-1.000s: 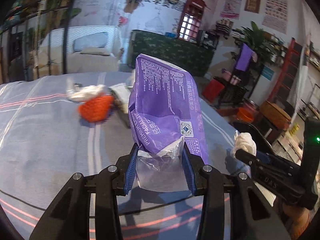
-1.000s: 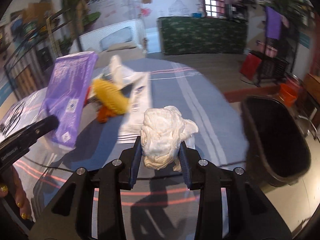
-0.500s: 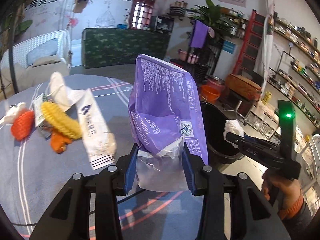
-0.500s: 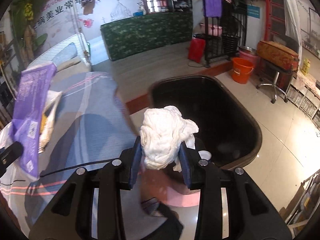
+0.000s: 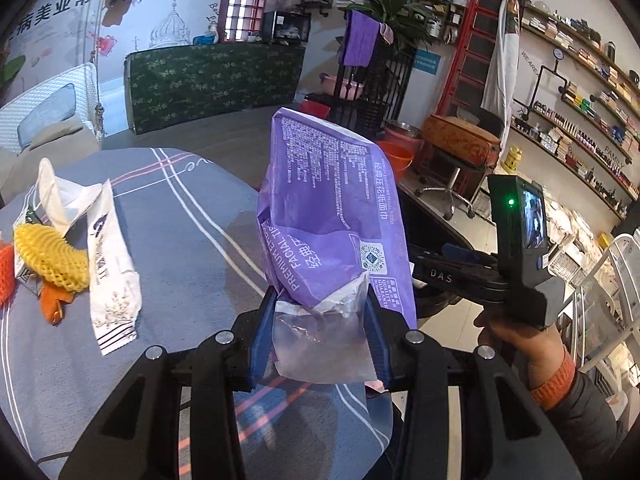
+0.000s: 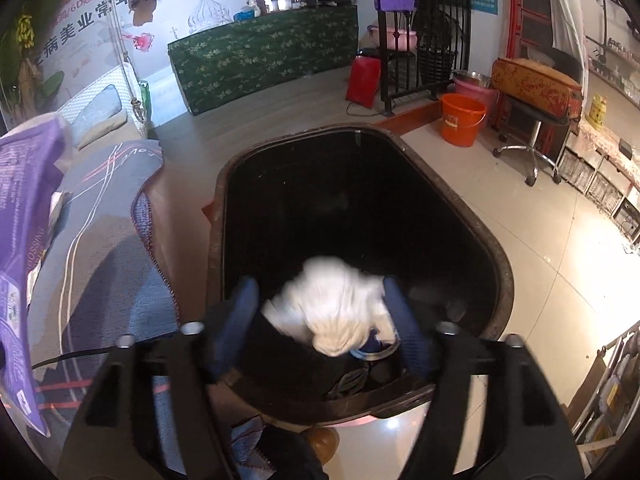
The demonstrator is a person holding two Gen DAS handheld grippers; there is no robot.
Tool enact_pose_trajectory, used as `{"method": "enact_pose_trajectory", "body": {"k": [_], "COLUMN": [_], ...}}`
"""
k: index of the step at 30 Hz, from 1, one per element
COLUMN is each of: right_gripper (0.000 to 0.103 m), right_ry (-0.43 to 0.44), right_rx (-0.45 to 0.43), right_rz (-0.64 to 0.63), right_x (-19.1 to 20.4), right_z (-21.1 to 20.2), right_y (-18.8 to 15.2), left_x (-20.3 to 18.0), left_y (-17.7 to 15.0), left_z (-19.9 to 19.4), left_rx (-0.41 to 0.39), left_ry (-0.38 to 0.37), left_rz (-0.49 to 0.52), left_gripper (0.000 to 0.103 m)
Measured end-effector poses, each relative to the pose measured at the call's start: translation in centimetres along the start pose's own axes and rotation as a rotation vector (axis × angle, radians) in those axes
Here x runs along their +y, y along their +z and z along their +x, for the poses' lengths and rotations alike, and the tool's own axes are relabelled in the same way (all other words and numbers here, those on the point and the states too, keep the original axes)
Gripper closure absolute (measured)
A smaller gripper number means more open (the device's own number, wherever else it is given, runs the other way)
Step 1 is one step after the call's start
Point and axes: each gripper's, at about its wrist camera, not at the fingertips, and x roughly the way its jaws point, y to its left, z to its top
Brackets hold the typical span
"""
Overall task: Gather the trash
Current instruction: 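Move the purple bag over the wastebasket and open the left tool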
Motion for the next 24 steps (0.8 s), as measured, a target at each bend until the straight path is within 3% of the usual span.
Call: {"method": "enact_pose_trajectory", "body": {"k": [13,24], "right_gripper": [0.029,0.021], "right_ry": [-0.009,-0.064], "right_rx": [-0.089,-0.169], "right_rz": [0.082,0.133], "right_x": [-2.0,-3.9], "right_z": [-4.2,-9.8], "right_y": [-1.4,-1.8], "left_x": [-1.8,-5.3], "left_y": [2.2,5.8], "left_z": [4.4,10.8], "left_rx": [0.06,0.154], "left_ry": [-0.029,-0.114], "left_rz": [0.055,0.066], "left_gripper": [0.062,0.061]}}
